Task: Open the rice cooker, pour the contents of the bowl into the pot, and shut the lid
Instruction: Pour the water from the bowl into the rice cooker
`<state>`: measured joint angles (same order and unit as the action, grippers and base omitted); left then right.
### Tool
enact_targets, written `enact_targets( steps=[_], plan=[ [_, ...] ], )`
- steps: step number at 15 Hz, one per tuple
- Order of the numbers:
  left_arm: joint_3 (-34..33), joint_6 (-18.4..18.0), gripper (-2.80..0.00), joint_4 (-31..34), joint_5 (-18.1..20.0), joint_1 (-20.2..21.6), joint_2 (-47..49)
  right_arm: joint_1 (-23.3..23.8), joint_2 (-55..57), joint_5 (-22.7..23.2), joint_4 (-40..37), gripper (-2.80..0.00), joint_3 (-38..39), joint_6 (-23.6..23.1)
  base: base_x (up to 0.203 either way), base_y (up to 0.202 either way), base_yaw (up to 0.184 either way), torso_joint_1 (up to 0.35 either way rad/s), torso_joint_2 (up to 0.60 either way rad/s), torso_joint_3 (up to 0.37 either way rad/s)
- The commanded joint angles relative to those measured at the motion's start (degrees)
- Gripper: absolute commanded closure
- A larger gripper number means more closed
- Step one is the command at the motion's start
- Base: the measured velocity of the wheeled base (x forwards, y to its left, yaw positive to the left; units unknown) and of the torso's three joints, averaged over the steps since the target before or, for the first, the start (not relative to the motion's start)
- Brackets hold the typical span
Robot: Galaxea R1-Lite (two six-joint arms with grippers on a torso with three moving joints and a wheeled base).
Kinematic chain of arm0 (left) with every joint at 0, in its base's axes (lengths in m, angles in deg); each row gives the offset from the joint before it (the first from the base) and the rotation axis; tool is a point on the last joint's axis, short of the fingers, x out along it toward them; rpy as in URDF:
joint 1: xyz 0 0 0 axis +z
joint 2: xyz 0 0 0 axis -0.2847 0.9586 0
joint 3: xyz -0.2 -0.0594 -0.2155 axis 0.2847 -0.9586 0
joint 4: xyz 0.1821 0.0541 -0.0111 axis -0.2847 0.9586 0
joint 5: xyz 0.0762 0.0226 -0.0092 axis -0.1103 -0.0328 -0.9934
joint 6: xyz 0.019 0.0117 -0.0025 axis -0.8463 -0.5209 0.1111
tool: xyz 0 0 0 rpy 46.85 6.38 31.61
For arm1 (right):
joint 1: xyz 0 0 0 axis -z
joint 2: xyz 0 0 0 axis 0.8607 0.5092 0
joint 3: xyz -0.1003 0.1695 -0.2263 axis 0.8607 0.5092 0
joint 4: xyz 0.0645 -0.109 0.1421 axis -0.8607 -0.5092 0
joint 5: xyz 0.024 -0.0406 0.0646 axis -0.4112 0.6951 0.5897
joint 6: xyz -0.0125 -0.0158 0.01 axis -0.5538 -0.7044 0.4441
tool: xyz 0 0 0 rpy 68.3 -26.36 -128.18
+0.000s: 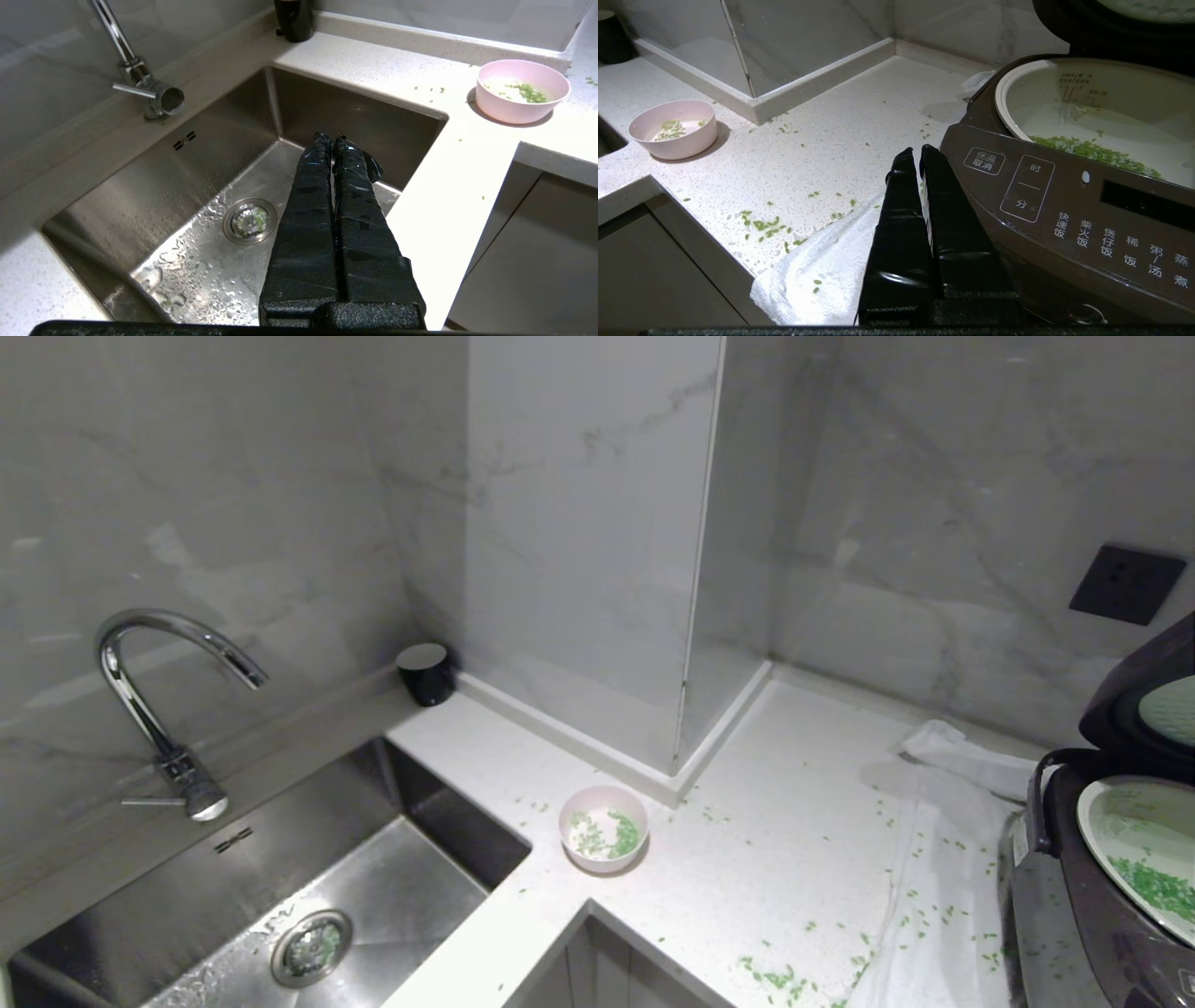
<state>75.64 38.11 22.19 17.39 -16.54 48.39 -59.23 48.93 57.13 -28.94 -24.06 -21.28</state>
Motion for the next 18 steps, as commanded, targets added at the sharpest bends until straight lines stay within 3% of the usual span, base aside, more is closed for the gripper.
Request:
enact_targets(
  steps=[1,18],
  plan=[
    [-2.4,-0.1,0.00,0.0,-0.4,0.0,-2.7,0.0,0.0,0.0,0.0,0.00,0.1,0.0,0.000,0.000,0.000,0.000,0.00,0.000],
    [-2.6,1.0,0.00,-0.1,-0.4,0.0,-2.6,0.0,0.1,-0.3,0.0,0.00,0.1,1.4,0.000,0.000,0.000,0.000,0.00,0.000]
  ],
)
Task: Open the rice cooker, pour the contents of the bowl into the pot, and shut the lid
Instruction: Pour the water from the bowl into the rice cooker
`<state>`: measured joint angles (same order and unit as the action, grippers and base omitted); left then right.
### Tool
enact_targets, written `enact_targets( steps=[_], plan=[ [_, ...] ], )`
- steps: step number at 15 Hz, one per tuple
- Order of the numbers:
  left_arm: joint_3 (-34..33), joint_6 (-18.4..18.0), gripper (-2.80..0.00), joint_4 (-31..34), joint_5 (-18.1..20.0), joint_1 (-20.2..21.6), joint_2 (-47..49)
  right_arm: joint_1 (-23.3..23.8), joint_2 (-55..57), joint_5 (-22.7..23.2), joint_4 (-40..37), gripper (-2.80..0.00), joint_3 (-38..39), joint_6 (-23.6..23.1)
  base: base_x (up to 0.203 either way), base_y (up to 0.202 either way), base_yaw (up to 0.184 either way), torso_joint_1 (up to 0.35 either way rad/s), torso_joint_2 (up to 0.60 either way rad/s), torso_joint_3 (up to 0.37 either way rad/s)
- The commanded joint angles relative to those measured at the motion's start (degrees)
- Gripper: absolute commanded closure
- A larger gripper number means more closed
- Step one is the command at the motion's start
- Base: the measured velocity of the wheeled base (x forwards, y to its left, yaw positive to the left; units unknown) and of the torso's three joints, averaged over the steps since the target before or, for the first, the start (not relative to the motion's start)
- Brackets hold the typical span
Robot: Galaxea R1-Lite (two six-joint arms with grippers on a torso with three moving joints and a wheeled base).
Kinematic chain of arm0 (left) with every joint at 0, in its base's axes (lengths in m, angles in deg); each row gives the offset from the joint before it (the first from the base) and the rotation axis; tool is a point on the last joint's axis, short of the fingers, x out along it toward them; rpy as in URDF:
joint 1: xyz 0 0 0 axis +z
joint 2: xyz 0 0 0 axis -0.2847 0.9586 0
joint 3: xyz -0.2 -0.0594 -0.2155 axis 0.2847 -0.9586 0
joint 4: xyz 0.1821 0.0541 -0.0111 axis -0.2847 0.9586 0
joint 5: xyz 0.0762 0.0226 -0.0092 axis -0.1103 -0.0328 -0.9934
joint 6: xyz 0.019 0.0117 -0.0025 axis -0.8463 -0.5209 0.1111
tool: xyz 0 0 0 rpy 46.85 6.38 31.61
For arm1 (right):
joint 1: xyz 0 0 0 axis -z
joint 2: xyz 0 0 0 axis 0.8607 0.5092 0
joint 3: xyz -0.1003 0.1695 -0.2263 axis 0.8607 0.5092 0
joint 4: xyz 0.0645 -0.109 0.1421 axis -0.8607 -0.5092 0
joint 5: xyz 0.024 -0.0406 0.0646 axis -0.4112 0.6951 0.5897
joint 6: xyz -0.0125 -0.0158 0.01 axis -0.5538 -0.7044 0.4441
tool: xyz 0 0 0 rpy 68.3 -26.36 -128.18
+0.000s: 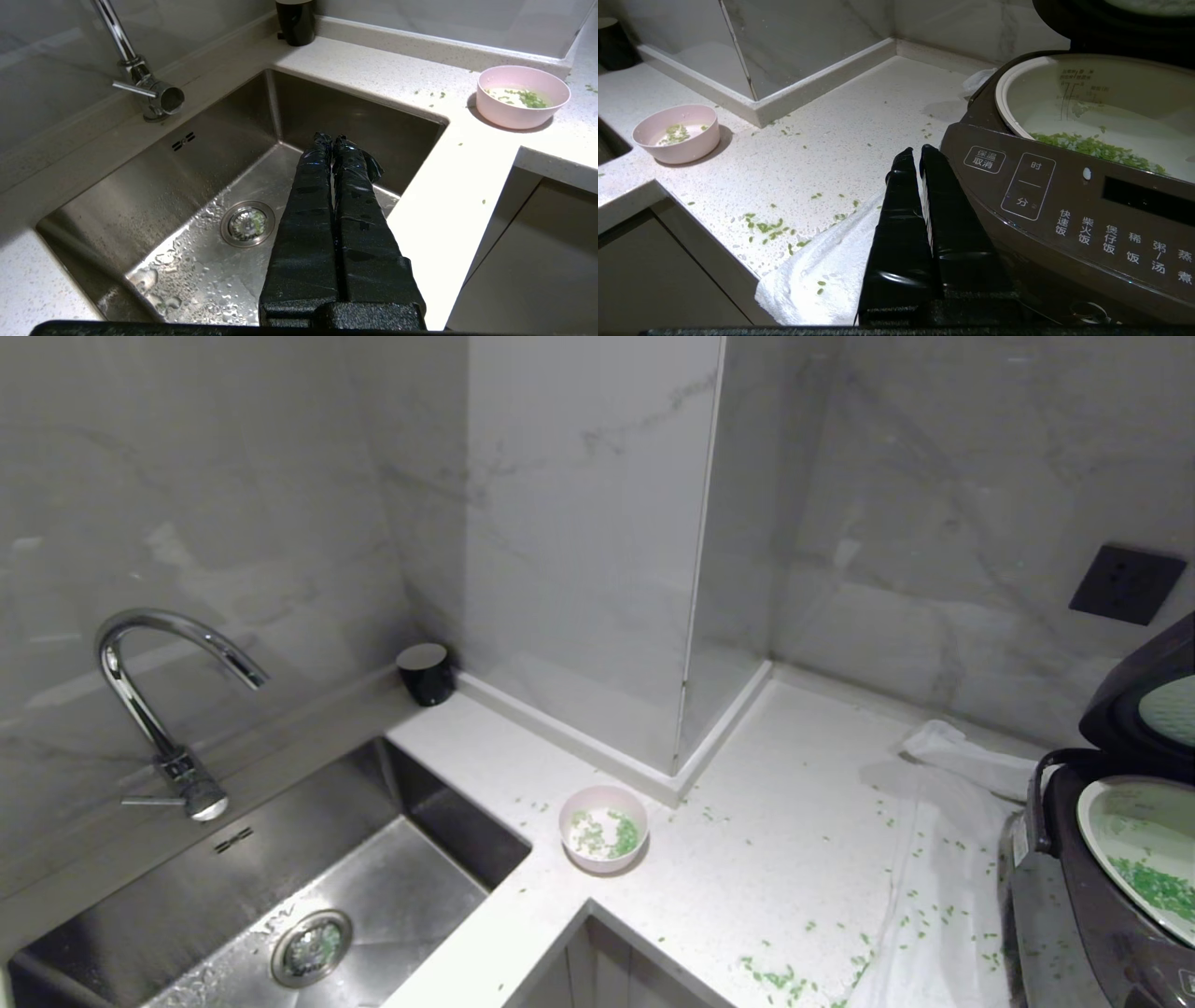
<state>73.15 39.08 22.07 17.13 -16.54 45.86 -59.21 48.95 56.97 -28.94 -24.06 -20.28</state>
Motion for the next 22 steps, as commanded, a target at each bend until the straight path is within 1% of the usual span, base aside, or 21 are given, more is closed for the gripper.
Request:
enact_targets(
  steps=[1,5,11,18,22],
  plan=[
    [-0.1,0.1,0.00,0.0,-0.1,0.0,-0.1,0.0,0.1,-0.3,0.0,0.00,0.1,0.8,0.000,0.000,0.000,0.000,0.00,0.000],
    [-0.1,0.0,0.00,0.0,-0.1,0.0,-0.1,-0.1,0.1,-0.3,0.1,0.00,0.1,0.9,-0.026,0.000,0.000,0.004,0.00,-0.001],
    [-0.1,-0.1,0.00,0.0,-0.1,0.0,-0.1,0.0,0.0,-0.3,0.1,0.00,0.1,0.9,-0.169,0.000,-0.001,-0.002,0.00,0.002],
    [-0.1,0.0,0.00,0.0,0.0,0.0,-0.1,-0.1,0.0,-0.3,0.0,0.00,0.0,0.8,0.000,0.000,0.000,0.000,0.00,0.000],
    [0.0,0.0,0.00,0.0,0.0,0.0,-0.1,-0.1,0.0,-0.3,0.0,0.00,0.0,0.8,0.004,0.012,-0.152,-0.001,0.00,0.001]
  ],
)
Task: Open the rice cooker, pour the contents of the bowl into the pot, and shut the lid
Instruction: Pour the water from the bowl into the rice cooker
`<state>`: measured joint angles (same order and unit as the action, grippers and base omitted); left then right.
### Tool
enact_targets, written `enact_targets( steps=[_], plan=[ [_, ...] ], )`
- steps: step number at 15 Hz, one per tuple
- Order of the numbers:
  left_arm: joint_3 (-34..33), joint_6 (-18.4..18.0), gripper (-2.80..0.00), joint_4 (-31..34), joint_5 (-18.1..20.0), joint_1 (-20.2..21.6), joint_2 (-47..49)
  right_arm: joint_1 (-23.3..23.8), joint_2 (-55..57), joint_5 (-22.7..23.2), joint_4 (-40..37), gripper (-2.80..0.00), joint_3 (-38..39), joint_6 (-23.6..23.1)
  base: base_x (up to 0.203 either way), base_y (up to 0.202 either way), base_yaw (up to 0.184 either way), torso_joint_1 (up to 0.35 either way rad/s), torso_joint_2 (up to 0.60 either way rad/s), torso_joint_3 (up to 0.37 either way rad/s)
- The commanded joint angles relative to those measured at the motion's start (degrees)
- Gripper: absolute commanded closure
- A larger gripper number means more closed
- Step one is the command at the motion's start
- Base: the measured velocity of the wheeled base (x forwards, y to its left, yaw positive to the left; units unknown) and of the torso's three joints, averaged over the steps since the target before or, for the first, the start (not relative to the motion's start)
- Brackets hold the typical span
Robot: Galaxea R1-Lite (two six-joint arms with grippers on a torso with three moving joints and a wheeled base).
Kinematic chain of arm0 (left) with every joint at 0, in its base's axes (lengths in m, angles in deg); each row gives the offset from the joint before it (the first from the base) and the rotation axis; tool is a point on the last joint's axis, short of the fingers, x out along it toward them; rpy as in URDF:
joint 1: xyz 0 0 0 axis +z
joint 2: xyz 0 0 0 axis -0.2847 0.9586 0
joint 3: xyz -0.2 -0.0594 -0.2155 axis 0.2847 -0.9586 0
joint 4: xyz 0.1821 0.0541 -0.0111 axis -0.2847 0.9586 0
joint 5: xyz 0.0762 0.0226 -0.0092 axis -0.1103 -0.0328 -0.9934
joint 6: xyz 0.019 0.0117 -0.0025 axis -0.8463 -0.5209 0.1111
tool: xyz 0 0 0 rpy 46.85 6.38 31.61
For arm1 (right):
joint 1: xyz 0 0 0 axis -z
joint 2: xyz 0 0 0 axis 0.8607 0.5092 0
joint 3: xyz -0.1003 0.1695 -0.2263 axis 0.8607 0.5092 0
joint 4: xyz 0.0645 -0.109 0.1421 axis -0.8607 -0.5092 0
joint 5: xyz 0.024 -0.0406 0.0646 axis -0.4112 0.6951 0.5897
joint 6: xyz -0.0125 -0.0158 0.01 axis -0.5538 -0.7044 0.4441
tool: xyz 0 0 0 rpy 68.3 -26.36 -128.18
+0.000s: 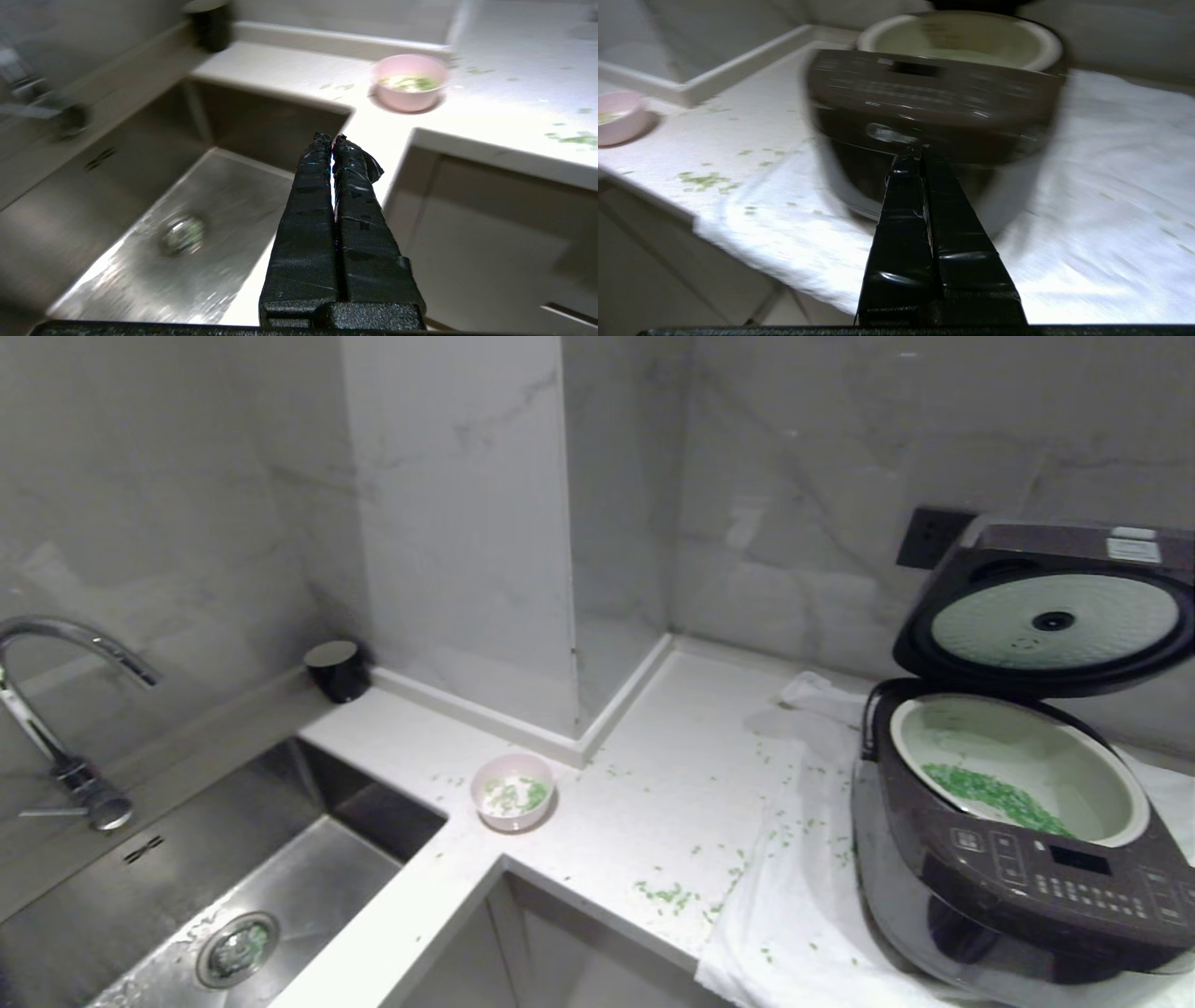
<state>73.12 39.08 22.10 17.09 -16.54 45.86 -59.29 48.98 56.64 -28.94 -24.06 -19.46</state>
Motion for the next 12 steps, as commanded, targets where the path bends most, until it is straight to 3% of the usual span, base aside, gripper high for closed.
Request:
enact_targets(
  steps=[1,9,12],
  plan=[
    [0.0,0.0,0.00,0.0,0.0,0.0,-0.1,0.0,0.0,0.0,0.0,0.00,0.0,0.0,0.001,0.009,-0.182,0.004,0.01,0.004],
    [0.0,0.1,0.00,0.0,-0.1,0.0,-0.1,0.0,0.0,0.0,0.0,0.00,0.0,0.0,0.002,0.008,-0.177,0.000,0.00,0.002],
    [0.0,0.8,0.00,0.0,-0.2,0.0,-0.2,0.0,0.0,0.0,0.0,0.00,0.0,0.0,0.000,0.004,-0.099,0.004,0.00,0.004]
  ],
)
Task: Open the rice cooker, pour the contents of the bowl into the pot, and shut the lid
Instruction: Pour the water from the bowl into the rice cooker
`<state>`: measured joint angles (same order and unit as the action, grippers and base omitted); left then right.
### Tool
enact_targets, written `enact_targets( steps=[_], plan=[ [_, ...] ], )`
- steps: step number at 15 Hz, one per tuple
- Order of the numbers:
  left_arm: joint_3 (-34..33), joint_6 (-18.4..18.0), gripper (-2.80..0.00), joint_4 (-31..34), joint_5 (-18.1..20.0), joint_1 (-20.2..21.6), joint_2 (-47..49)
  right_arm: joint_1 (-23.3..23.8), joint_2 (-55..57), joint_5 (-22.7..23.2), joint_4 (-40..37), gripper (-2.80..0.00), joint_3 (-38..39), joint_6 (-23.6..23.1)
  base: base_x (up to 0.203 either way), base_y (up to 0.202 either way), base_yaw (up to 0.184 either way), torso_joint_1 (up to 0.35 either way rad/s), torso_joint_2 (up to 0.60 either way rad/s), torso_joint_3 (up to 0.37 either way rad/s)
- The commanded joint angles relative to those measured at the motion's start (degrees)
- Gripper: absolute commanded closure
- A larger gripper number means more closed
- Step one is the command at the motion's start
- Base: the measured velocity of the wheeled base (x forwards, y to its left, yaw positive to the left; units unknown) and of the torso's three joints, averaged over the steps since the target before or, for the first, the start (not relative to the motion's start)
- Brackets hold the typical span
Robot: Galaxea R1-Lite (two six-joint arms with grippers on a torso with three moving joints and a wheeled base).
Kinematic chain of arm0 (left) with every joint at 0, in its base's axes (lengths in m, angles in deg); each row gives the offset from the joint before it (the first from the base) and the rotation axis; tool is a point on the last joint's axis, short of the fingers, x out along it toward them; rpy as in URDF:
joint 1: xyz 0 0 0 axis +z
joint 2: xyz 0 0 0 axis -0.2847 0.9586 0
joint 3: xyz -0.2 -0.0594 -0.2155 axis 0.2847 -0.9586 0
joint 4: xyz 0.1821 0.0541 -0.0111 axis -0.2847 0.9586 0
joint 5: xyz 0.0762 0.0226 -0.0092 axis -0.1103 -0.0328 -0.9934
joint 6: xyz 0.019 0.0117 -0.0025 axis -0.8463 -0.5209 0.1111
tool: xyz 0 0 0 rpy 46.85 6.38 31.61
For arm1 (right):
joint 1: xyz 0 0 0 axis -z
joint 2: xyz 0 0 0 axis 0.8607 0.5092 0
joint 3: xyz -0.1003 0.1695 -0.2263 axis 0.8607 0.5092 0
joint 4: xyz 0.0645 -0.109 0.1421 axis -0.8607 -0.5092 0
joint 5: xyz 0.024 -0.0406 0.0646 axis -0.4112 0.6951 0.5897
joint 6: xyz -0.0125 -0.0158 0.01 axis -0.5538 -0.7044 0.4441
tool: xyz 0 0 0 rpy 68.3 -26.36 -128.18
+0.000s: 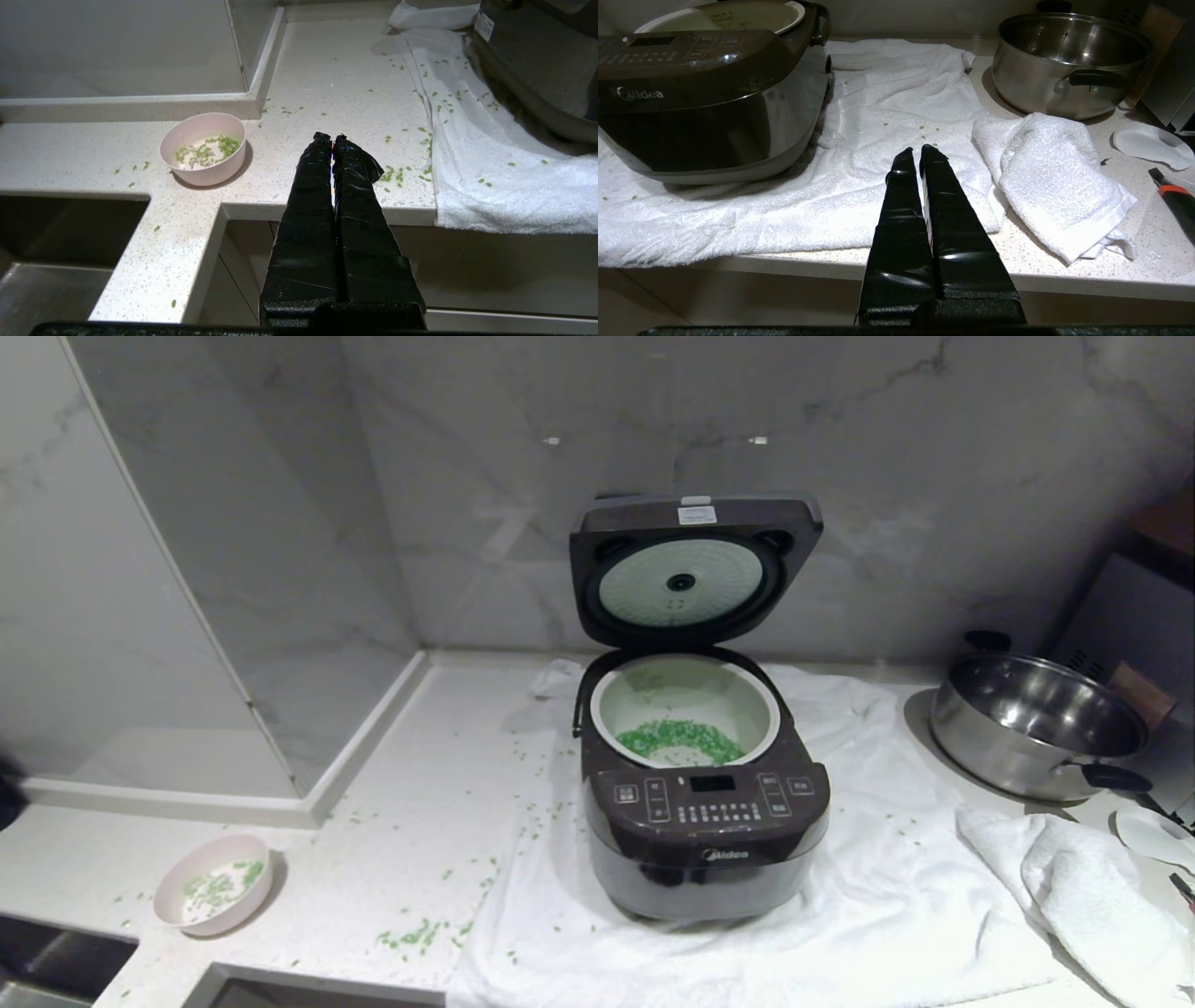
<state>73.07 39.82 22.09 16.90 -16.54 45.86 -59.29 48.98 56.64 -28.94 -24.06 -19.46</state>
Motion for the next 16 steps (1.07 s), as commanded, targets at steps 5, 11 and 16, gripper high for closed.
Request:
enact_targets(
  steps=[5,11,16],
  plan=[
    [0.0,0.0,0.00,0.0,-0.2,0.0,-0.1,0.0,0.0,0.0,0.0,0.00,0.0,0.0,0.000,0.000,0.000,0.000,0.00,0.000],
    [0.0,0.1,0.00,0.0,-0.2,0.0,-0.1,0.0,0.0,0.0,0.0,0.00,0.1,0.0,0.180,-0.173,0.004,0.005,0.00,0.001],
    [0.0,0.2,0.00,0.0,-0.2,0.0,-0.1,0.0,0.0,0.0,0.0,0.00,0.1,0.0,0.108,-0.122,-0.003,0.002,0.01,-0.001]
  ],
)
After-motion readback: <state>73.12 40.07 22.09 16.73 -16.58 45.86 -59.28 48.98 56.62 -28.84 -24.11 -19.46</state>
